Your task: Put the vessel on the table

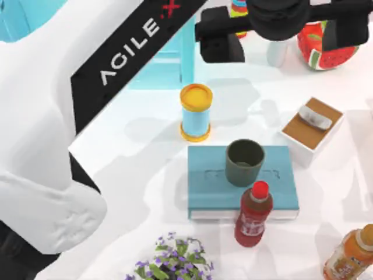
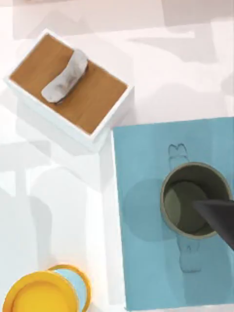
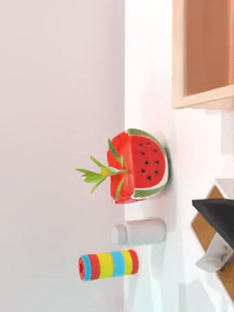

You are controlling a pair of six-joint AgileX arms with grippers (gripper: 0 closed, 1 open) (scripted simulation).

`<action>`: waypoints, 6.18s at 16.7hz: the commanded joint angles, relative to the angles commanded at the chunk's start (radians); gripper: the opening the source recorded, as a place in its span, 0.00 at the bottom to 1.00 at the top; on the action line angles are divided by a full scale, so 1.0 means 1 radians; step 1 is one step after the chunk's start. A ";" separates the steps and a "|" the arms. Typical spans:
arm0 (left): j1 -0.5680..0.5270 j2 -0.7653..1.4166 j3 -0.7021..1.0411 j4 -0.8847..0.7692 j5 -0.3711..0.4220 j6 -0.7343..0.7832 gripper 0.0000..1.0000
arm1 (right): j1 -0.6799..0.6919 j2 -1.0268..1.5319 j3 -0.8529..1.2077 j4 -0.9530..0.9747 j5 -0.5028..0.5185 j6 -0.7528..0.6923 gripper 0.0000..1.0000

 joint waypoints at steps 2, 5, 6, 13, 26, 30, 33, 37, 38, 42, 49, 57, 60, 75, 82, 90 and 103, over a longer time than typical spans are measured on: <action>-0.023 0.109 0.052 -0.083 -0.003 -0.051 1.00 | 0.000 0.000 0.000 0.000 0.000 0.000 1.00; -0.048 0.212 0.079 -0.177 -0.003 -0.103 1.00 | 0.000 0.000 0.000 0.000 0.000 0.000 1.00; -0.053 0.228 0.081 -0.194 -0.002 -0.113 1.00 | 0.000 0.000 0.000 0.000 0.000 0.000 1.00; -0.050 0.239 0.078 -0.200 -0.001 -0.117 1.00 | 0.000 0.000 0.000 0.000 0.000 0.000 1.00; -0.024 0.109 -0.487 0.241 0.000 -0.087 1.00 | 0.000 0.000 0.000 0.000 0.000 0.000 1.00; -0.019 0.084 -0.607 0.337 0.000 -0.082 1.00 | 0.000 0.000 0.000 0.000 0.000 0.000 1.00; -0.019 0.083 -0.612 0.342 0.000 -0.082 1.00 | 0.000 0.000 0.000 0.000 0.000 0.000 1.00; -0.019 0.083 -0.612 0.342 0.000 -0.082 0.85 | 0.000 0.000 0.000 0.000 0.000 0.000 1.00; -0.019 0.083 -0.612 0.342 0.000 -0.082 0.77 | 0.000 0.000 0.000 0.000 0.000 0.000 1.00; -0.019 0.083 -0.612 0.342 0.000 -0.082 0.47 | 0.000 0.000 0.000 0.000 0.000 0.000 1.00; -0.019 0.083 -0.612 0.342 0.000 -0.082 0.00 | 0.000 0.000 0.000 0.000 0.000 0.000 1.00; -0.022 0.083 -0.613 0.342 0.000 -0.081 0.00 | 0.000 0.000 0.000 0.000 0.000 0.000 1.00; -0.021 0.088 -0.573 0.309 -0.001 -0.084 0.00 | 0.000 0.000 0.000 0.000 0.000 0.000 1.00; 0.014 0.057 -0.419 0.143 0.005 -0.043 0.00 | 0.000 0.000 0.000 0.000 0.000 0.000 1.00; 0.229 -0.267 -0.903 0.285 0.027 0.161 0.00 | 0.000 0.000 0.000 0.000 0.000 0.000 1.00; 0.438 -0.581 -1.341 0.420 0.043 0.365 0.00 | 0.000 0.000 0.000 0.000 0.000 0.000 1.00; 0.477 -0.551 -1.504 0.627 0.048 0.400 0.00 | 0.000 0.000 0.000 0.000 0.000 0.000 1.00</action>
